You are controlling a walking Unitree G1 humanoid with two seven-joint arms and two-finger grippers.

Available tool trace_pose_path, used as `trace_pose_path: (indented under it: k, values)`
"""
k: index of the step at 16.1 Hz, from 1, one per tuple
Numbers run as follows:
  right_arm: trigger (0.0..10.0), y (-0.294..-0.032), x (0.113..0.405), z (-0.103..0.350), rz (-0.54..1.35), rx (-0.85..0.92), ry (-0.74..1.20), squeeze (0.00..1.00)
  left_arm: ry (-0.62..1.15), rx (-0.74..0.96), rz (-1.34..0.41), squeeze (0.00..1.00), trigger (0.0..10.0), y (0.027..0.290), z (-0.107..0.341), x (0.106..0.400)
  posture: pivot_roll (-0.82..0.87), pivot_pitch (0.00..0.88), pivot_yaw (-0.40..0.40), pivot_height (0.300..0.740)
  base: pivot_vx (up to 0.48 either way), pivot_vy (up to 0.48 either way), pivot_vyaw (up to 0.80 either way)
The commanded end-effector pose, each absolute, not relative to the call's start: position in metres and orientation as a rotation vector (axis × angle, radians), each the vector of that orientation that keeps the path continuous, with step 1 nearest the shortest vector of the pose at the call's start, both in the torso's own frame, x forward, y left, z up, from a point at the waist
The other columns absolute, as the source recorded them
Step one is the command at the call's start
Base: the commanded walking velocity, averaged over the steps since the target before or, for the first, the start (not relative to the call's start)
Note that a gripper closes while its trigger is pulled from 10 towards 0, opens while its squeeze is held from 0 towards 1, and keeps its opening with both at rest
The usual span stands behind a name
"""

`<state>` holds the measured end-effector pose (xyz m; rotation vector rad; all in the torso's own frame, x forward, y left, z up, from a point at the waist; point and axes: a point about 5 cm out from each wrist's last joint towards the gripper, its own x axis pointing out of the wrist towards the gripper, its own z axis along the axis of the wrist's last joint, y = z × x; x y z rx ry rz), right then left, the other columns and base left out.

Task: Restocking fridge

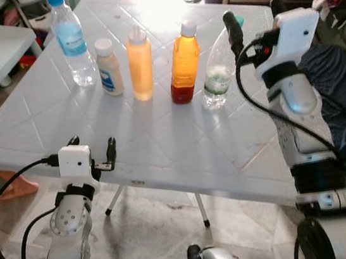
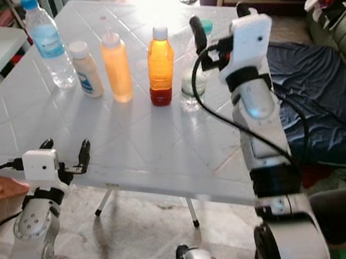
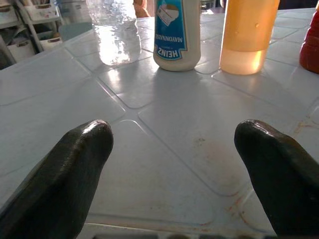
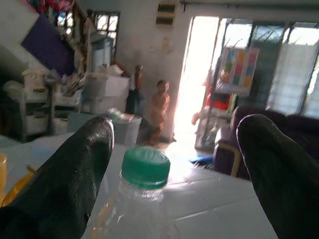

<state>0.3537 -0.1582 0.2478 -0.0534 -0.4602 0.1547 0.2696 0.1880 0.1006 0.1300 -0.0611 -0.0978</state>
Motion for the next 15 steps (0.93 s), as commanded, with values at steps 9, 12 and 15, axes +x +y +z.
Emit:
trace_pose_path:
  k: [9, 12, 15]
  values:
    - [0.0, -0.15, 0.381, 0.238, 0.295, -0.051, -0.281, 0.0, -0.047, 0.137, -0.118, 0.0, 10.0, 0.182, 0.1, 0.271, 0.11, 0.132, -0.036, 0.74, 0.0, 0.0, 0.0]
    - [0.0, -0.152, 0.381, 0.241, 0.29, -0.098, -0.304, 0.0, -0.047, 0.137, -0.118, 0.0, 10.0, 0.182, 0.1, 0.272, 0.11, 0.131, -0.037, 0.74, 0.0, 0.0, 0.0]
    - [0.0, -0.147, 0.377, 0.239, 0.307, -0.151, -0.325, 0.0, -0.048, 0.134, -0.119, 0.0, 10.0, 0.181, 0.1, 0.273, 0.11, 0.127, -0.038, 0.74, 0.0, 0.0, 0.0]
